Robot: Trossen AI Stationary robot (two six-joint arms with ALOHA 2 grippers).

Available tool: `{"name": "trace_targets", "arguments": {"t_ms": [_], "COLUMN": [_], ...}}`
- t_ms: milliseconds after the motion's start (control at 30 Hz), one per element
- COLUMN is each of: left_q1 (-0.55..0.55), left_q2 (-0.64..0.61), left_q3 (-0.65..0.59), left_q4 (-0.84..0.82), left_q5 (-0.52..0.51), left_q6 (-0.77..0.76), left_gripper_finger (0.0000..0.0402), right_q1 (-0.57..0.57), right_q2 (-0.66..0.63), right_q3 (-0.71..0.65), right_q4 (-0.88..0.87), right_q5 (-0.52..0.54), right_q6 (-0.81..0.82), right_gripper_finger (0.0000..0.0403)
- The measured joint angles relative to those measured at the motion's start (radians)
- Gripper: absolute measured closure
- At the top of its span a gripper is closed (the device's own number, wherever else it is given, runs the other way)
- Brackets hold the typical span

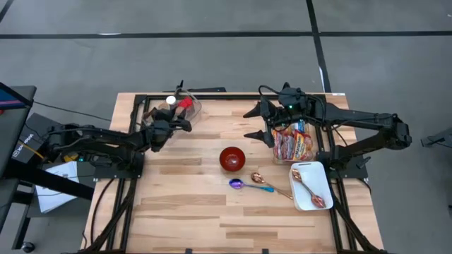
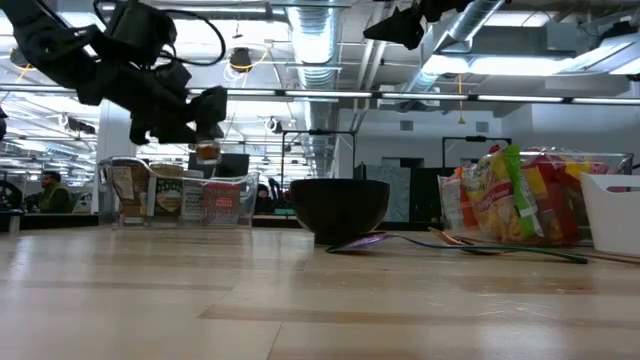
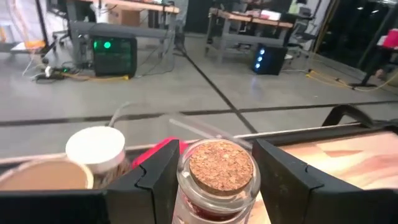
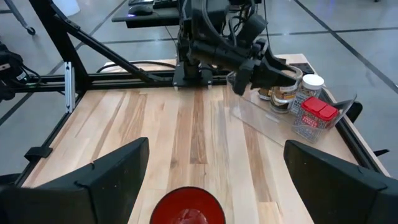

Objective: Pick & Place Food Item
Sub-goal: Put the brown seasoning bottle into the left transparent bin

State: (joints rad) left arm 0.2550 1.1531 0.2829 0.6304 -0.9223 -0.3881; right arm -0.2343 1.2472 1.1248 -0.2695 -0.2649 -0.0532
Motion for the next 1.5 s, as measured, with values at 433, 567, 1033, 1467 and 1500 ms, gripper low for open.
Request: {"name": "trace_targets", "arguments": {"t_ms": [433,567,1033,1467,1500], "left_q1": [0.045,0.045,0.045,0.073,0.073], "left_q2": [0.156,0.172,0.219,0.219,0.219], "left_q3": [0.000,0.000,0.000,0.000,0.000], "left_q4": [-0.001,-0.003,-0.013,-0.034,-0.035], "left_q5": [-0.009,-0.005,-0.017,0.036,0.036], "left_q6": [-0.143,-0.160,-0.206,-0.196,-0.197], "left_gripper_finger": [0.0229,0.0229,0.0229,0.0229,0.0229], "right_q1": [-0.006,-0.006,-0.006,-0.006,-0.006], "right_q2": [0.000,0.000,0.001,0.001,0.001], "right_q3": [0.000,0.000,0.000,0.000,0.000], "right_q4": [0.004,0.004,0.010,0.016,0.016], "right_q5": [0.000,0.000,0.000,0.000,0.000], "right_q6": [-0.001,-0.001,-0.001,-0.001,0.000], "right_gripper_finger": [0.0037,0.0037,0.0037,0.0037,0.0037]}}
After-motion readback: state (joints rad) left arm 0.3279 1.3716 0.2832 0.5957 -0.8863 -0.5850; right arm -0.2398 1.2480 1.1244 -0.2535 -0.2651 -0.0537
